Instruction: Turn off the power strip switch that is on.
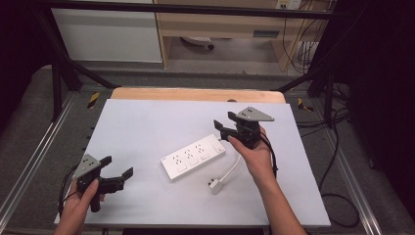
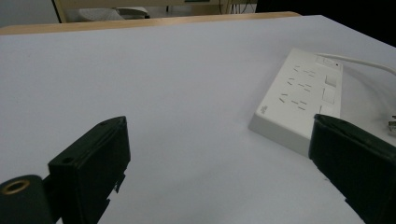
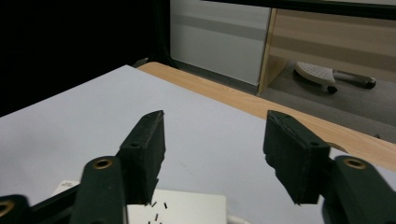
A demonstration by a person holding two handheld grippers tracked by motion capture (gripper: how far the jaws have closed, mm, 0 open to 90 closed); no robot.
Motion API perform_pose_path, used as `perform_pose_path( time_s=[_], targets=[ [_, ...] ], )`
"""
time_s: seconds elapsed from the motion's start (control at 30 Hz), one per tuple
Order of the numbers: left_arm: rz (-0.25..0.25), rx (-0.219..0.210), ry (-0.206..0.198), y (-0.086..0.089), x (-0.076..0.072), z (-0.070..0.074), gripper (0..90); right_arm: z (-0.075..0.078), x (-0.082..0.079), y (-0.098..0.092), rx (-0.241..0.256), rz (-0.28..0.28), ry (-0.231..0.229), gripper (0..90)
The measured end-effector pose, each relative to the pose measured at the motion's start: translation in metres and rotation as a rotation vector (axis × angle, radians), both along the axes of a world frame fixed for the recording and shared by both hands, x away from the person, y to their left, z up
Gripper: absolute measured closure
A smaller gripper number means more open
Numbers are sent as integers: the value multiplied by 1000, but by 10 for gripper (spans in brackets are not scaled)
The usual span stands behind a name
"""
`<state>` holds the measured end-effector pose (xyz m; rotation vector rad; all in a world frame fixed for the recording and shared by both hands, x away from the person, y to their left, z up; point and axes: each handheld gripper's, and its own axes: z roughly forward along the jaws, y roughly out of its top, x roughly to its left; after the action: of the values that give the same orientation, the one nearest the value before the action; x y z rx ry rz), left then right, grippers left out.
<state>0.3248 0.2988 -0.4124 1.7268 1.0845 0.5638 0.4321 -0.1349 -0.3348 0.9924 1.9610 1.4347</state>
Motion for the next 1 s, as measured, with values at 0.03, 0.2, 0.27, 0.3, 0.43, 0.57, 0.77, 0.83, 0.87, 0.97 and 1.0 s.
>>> perform_pose_path(
  time_s=[0.03, 0.2, 0.27, 0.3, 0.43, 0.57, 0.77, 0.83, 0.87, 0.97, 1.0],
  targets=[
    [0, 1, -1, 0, 0, 0, 53, -1, 1, 2, -4, 4, 1, 460],
    [-6, 6, -3, -1, 0, 0, 53, -5, 0, 7, -16, 18, -1, 546],
    [-6, 5, -1, -1, 0, 0, 53, -6, 0, 9, -20, 26, -9, 606],
    [-6, 4, 0, -1, 0, 0, 53, -6, 0, 9, -20, 26, -9, 606],
    [-1, 6, -2, 2, -1, 0, 53, -6, 0, 14, -14, 48, -22, 684],
    [-7, 6, -3, 0, 0, 0, 53, -7, -2, 19, -25, 72, -28, 737],
    [-6, 6, -1, 0, 0, 0, 53, -10, -2, 24, -26, 88, -32, 798],
    [-4, 2, -3, 0, 0, 0, 53, -11, -3, 24, -18, 92, -30, 815],
    [-5, 7, -4, 0, 0, 0, 53, -11, -3, 25, -18, 94, -29, 823],
    [-6, 5, -3, 0, 0, 0, 53, -13, -4, 26, -21, 99, -29, 838],
    [-6, 6, -4, 0, 0, 0, 53, -13, -4, 27, -18, 102, -32, 842]
  ],
)
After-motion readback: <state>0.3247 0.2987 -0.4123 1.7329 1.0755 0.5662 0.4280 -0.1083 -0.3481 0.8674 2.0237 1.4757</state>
